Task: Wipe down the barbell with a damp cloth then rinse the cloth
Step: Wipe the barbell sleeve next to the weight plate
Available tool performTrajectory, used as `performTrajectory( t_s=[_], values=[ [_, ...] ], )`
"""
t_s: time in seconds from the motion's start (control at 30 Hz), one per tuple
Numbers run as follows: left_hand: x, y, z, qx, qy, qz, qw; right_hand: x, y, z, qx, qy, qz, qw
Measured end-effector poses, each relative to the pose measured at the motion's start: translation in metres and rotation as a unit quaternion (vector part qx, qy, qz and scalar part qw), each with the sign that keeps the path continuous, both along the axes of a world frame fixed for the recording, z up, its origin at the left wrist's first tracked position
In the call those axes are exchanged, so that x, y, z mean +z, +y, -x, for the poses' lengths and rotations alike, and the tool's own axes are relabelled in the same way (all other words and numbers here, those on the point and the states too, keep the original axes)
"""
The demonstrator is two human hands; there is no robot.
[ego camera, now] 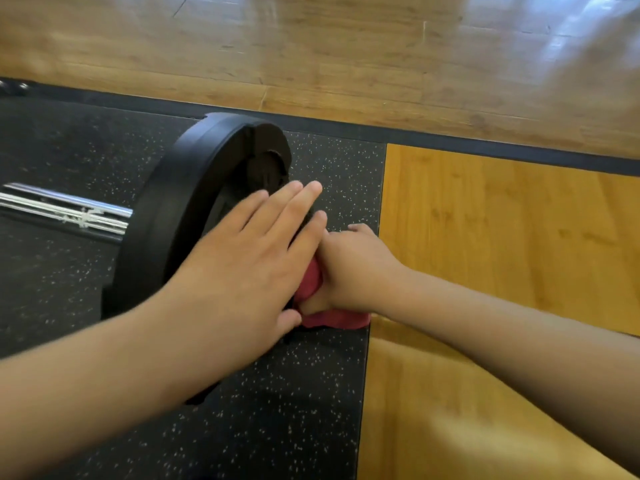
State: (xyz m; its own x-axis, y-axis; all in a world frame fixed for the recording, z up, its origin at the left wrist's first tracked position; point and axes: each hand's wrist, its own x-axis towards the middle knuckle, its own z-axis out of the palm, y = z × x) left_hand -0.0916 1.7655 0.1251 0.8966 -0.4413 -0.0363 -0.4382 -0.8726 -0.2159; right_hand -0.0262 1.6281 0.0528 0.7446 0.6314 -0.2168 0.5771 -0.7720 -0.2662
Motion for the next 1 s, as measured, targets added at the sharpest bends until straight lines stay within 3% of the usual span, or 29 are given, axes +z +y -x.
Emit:
performTrajectory(
  t_s=[0.17,0.27,0.4,0.5,0.57,0.73,0.9,1.0],
  values=[
    [-0.009,-0.014,0.028,0.047,0.019,0.065,0.997,-0.003,-0.003,-0.035,-0.008,0.064,-0.019,0.998],
    [-0.017,-0.011,0.029,0.09,0.025,0.068,0.993,0.001,-0.002,-0.04,-0.066,0.057,-0.042,0.995],
    [-0.028,-0.006,0.016,0.101,0.009,0.064,0.993,-0.016,0.007,-0.03,-0.128,-0.13,-0.06,0.981],
    [-0.029,-0.007,-0.003,0.093,-0.017,0.072,0.993,-0.031,0.016,-0.024,-0.17,-0.269,-0.042,0.947],
    [-0.03,-0.007,-0.015,0.086,-0.027,0.076,0.993,-0.035,0.017,-0.028,-0.181,-0.305,-0.051,0.933],
    [-0.037,-0.008,-0.015,0.095,-0.027,0.099,0.99,-0.018,0.01,-0.059,-0.104,-0.183,-0.015,0.978],
    [-0.051,-0.01,-0.017,0.094,-0.023,0.101,0.99,0.013,0.003,-0.093,-0.08,0.021,0.029,0.996],
    [-0.056,-0.007,-0.028,0.083,-0.033,0.101,0.991,0.008,0.003,-0.095,-0.093,0.0,0.026,0.995]
  ],
)
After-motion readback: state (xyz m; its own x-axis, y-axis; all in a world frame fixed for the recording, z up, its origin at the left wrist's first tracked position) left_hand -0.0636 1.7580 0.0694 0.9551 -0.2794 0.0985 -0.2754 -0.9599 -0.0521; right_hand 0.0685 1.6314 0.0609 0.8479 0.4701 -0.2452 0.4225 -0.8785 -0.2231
